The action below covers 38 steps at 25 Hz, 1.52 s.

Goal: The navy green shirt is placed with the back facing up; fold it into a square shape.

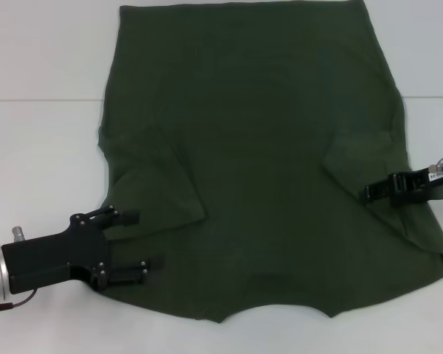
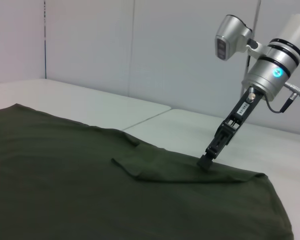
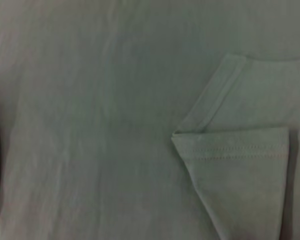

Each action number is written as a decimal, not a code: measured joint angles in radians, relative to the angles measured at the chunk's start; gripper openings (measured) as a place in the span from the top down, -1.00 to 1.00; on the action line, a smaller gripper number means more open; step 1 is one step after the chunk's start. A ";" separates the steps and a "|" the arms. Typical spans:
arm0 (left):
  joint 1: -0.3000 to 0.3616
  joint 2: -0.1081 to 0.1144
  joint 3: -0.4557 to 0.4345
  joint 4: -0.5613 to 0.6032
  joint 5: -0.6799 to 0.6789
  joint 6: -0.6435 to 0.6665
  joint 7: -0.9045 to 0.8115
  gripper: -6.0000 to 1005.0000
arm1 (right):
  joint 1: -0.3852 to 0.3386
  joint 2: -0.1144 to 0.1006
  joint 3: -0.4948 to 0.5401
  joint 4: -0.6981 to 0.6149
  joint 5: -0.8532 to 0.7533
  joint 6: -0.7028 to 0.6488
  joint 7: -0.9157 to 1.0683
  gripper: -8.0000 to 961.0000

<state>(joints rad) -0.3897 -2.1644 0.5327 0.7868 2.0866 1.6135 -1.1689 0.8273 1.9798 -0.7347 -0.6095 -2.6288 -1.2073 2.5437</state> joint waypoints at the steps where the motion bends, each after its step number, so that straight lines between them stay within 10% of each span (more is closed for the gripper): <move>1: 0.000 0.000 0.000 0.000 0.000 0.000 0.000 -0.80 | 0.000 0.000 0.000 0.000 0.000 0.000 0.000 -0.53; 38: -0.012 0.000 0.004 -0.003 0.001 -0.012 -0.003 -0.80 | -0.080 -0.054 0.100 0.066 0.139 -0.022 -0.089 -0.52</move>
<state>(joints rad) -0.4015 -2.1644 0.5370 0.7839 2.0877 1.6014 -1.1720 0.7478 1.9257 -0.6352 -0.5436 -2.4902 -1.2292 2.4543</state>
